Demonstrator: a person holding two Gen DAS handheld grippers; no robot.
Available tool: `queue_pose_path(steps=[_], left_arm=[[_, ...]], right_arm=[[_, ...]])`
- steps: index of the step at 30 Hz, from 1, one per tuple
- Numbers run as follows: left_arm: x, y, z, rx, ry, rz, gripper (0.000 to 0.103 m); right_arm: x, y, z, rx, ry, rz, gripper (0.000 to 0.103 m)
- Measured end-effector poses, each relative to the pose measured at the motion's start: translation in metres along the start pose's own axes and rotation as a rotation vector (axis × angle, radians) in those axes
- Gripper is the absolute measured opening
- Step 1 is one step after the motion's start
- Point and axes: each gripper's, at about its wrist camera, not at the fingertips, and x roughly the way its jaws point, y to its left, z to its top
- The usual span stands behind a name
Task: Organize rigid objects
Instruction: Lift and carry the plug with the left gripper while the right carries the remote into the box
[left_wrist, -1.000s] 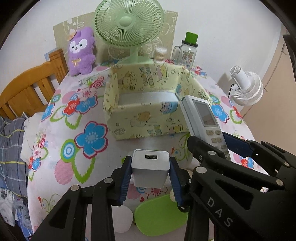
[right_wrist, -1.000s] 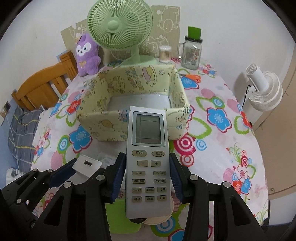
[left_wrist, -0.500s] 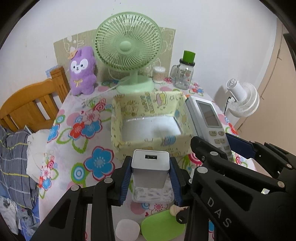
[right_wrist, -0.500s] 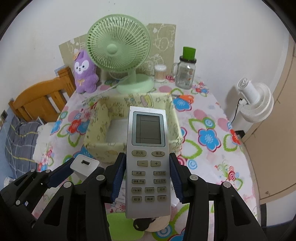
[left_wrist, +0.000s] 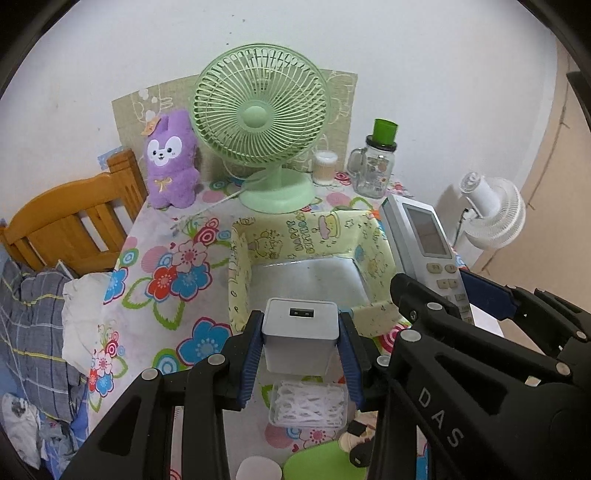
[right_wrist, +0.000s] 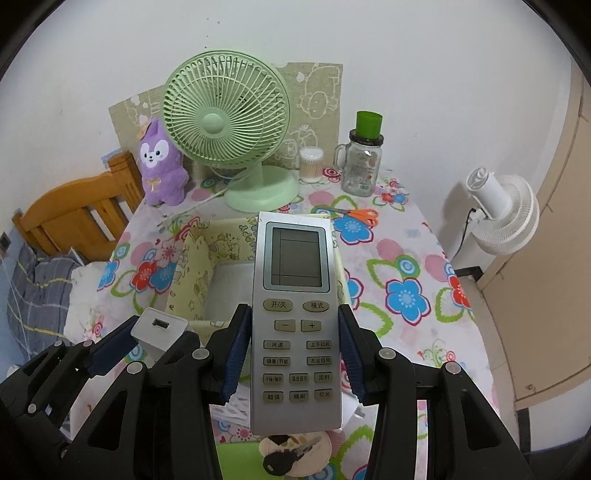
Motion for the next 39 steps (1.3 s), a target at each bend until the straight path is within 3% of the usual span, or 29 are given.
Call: queue_pose_path(steps=[24, 39], left_arm=[[0.048, -0.009, 0.047, -0.105, 0.006, 0.082, 0.040], [0.094, -0.003, 0.054, -0.117, 0.063, 0.118, 0.040]], right_arm=[[0.057, -0.020, 0.057, -0.043, 0.018, 0.061, 0.050], [0.107, -0.022, 0.062, -0.041, 0.093, 0.049, 0.050]])
